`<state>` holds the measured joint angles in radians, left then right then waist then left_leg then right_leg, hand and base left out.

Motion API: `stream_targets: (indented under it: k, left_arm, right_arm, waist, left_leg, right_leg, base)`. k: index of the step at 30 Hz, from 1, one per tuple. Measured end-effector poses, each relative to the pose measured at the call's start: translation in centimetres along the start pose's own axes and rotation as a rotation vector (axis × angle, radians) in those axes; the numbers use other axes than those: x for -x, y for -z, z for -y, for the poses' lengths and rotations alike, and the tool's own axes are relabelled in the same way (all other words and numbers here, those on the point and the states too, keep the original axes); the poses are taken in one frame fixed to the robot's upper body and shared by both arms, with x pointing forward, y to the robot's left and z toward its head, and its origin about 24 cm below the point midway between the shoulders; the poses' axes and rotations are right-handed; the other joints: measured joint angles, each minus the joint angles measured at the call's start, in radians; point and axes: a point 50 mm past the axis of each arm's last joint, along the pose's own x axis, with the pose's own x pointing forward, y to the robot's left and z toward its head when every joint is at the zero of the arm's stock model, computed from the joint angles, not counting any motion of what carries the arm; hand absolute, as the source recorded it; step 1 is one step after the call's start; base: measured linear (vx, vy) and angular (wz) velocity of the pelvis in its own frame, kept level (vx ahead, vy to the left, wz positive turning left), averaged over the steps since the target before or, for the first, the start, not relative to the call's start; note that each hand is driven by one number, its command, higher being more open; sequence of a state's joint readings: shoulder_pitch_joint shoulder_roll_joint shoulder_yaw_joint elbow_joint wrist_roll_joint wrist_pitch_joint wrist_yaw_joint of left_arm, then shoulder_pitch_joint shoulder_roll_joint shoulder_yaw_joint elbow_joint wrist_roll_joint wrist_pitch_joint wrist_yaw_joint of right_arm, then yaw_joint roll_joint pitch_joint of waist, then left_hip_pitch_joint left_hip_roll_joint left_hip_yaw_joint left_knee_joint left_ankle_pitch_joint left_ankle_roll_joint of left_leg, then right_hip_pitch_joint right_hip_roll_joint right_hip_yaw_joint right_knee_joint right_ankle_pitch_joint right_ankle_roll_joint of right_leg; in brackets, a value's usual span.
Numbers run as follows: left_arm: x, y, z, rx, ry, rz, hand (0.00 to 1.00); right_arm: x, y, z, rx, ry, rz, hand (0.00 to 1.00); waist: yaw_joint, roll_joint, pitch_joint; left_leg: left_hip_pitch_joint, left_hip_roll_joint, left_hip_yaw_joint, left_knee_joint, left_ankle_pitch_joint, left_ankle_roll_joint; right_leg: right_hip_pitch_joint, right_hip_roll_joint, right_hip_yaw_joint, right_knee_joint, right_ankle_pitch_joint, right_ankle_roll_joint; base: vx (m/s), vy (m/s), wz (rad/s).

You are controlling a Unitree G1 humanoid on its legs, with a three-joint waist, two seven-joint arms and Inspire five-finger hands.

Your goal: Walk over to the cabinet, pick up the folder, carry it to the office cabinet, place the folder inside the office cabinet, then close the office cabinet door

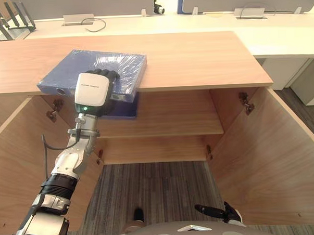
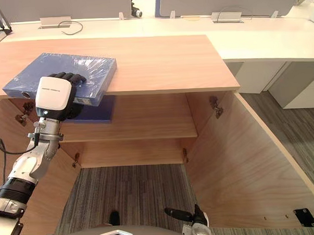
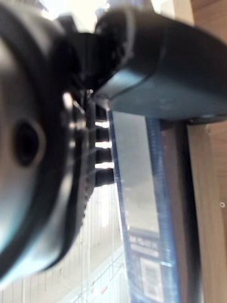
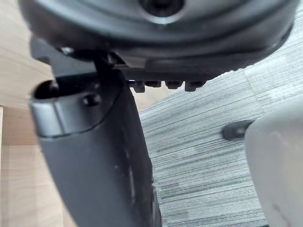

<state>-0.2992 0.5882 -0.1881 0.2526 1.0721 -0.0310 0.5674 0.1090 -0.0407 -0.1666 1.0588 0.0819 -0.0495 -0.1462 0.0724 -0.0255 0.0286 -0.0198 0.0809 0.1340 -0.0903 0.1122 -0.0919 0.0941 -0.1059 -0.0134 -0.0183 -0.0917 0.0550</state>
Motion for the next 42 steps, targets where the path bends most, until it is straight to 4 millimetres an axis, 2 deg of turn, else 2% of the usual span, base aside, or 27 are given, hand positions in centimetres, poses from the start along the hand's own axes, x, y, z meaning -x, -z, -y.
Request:
stream_targets:
  k: [9, 13, 16, 18, 20, 21, 24, 29, 32, 34, 36, 37, 42]
  left_arm:
    - [0.1, 0.4, 0.4, -0.002, 0.016, -0.023, 0.0]
    - [0.4, -1.1, -0.6, 0.057, -0.031, -0.05, 0.0]
    - [2.2, -4.2, -2.6, 0.207, -0.089, -0.015, 0.0]
    - [3.6, -7.6, -4.6, 0.404, -0.122, 0.064, 0.0]
    - [4.5, -9.7, -6.0, 0.551, -0.14, 0.128, 0.0]
    - [5.2, -11.6, -7.3, 0.707, -0.147, 0.19, 0.0]
    - [6.4, -13.9, -8.8, 0.935, -0.112, 0.283, 0.0]
    - [6.7, -14.2, -8.8, 1.026, -0.057, 0.292, 0.0]
    - [7.1, -14.1, -9.2, 1.111, -0.046, 0.279, 0.0]
    - [7.4, -14.1, -9.6, 1.208, -0.034, 0.267, 0.0]
    - [7.9, -13.8, -10.0, 1.424, -0.002, 0.222, 0.0]
    - [8.1, -13.8, -9.8, 1.463, 0.018, 0.206, 0.0]
    - [10.0, -14.0, -7.2, 1.767, 0.325, 0.043, 0.0]
  right_arm:
    - [-0.1, -0.1, -0.1, 0.001, -0.002, -0.001, 1.0]
    - [0.0, -0.1, -0.2, -0.002, -0.004, -0.002, 1.0]
    - [0.1, 0.3, -0.3, -0.006, 0.008, -0.01, 1.0]
    - [0.1, 0.5, -0.2, -0.007, 0.01, -0.015, 1.0]
    - [0.1, 0.5, -0.1, -0.007, 0.01, -0.017, 1.0]
    - [0.1, 0.5, -0.1, -0.007, 0.01, -0.016, 1.0]
    - [0.2, 0.5, 0.0, -0.009, 0.012, -0.007, 1.0]
    - [0.3, 0.4, 0.2, -0.009, 0.012, 0.003, 1.0]
    - [0.3, 0.5, 0.2, -0.007, 0.011, 0.003, 1.0]
    - [0.3, 0.4, 0.2, 0.009, 0.006, 0.004, 1.0]
    - [0.3, 0.5, 0.2, 0.013, 0.005, -0.003, 1.0]
    - [0.3, 0.5, 0.2, 0.013, 0.004, -0.004, 1.0]
    - [0.2, 0.4, -0.1, 0.011, -0.017, -0.012, 1.0]
  waist:
    - [-0.02, -0.007, 0.004]
    - [-0.019, -0.017, 0.013]
    - [-0.015, -0.025, 0.015]
    - [0.003, -0.025, 0.015]
    - [0.008, -0.023, 0.014]
    - [0.008, -0.019, 0.013]
    - [0.006, -0.005, 0.006]
    - [0.006, 0.006, 0.005]
    - [0.005, 0.004, 0.009]
    - [0.008, 0.004, 0.008]
    - [0.015, -0.002, 0.01]
    - [0.014, -0.002, 0.01]
    - [0.009, -0.007, 0.024]
  left_leg:
    - [0.012, 0.0, 0.002, 0.0, -0.004, 0.002]
    - [0.011, -0.002, 0.0, 0.0, -0.006, 0.003]
    - [0.006, -0.003, -0.001, 0.001, -0.006, 0.003]
    - [0.003, -0.003, -0.006, 0.004, -0.006, 0.003]
    - [0.003, 0.0, -0.012, 0.004, -0.006, 0.003]
    - [0.003, 0.004, -0.019, 0.004, -0.005, 0.003]
    - [0.007, 0.009, -0.023, 0.0, -0.007, 0.003]
    - [0.005, 0.014, -0.05, 0.0, -0.016, -0.001]
    - [0.002, 0.013, -0.067, 0.0, 0.001, 0.001]
    - [-0.009, 0.013, -0.075, 0.0, 0.011, 0.001]
    - [-0.014, 0.011, -0.075, 0.0, 0.013, 0.001]
    - [-0.015, 0.01, -0.075, 0.0, 0.014, 0.002]
    - [-0.028, -0.003, -0.076, 0.004, 0.023, 0.009]
  right_leg:
    - [0.009, -0.002, 0.003, -0.003, -0.004, -0.006]
    - [0.01, -0.003, 0.002, -0.003, -0.005, -0.007]
    - [0.007, -0.004, 0.008, 0.0, 0.003, 0.005]
    - [0.007, -0.003, 0.009, 0.001, 0.004, 0.007]
    - [0.014, 0.001, 0.009, 0.004, 0.005, 0.009]
    - [0.012, 0.005, 0.009, 0.014, 0.005, 0.009]
    - [0.009, 0.01, 0.009, 0.035, 0.005, 0.009]
    - [-0.003, 0.011, 0.003, 0.047, -0.012, 0.015]
    - [-0.01, 0.014, -0.012, 0.07, -0.035, 0.015]
    - [-0.014, 0.016, -0.021, 0.069, -0.033, 0.018]
    - [-0.017, 0.018, -0.021, 0.066, -0.027, 0.029]
    - [-0.017, 0.017, -0.021, 0.065, -0.026, 0.03]
    - [-0.012, 0.004, -0.028, 0.047, -0.009, 0.036]
  base:
    - [-0.03, 0.002, -0.02]
    - [0.0, 0.0, 0.0]
    - [0.05, -0.013, 0.02]
    - [0.06, -0.021, 0.06]
    - [0.03, -0.026, 0.09]
    - [0.0, -0.035, 0.12]
    - [-0.05, -0.012, 0.03]
    - [-0.11, -0.006, 0.02]
    - [-0.1, 0.0, 0.21]
    - [-0.03, -0.004, 0.15]
    - [0.0, 0.0, 0.02]
    - [0.0, 0.0, 0.0]
    - [0.04, 0.011, 0.03]
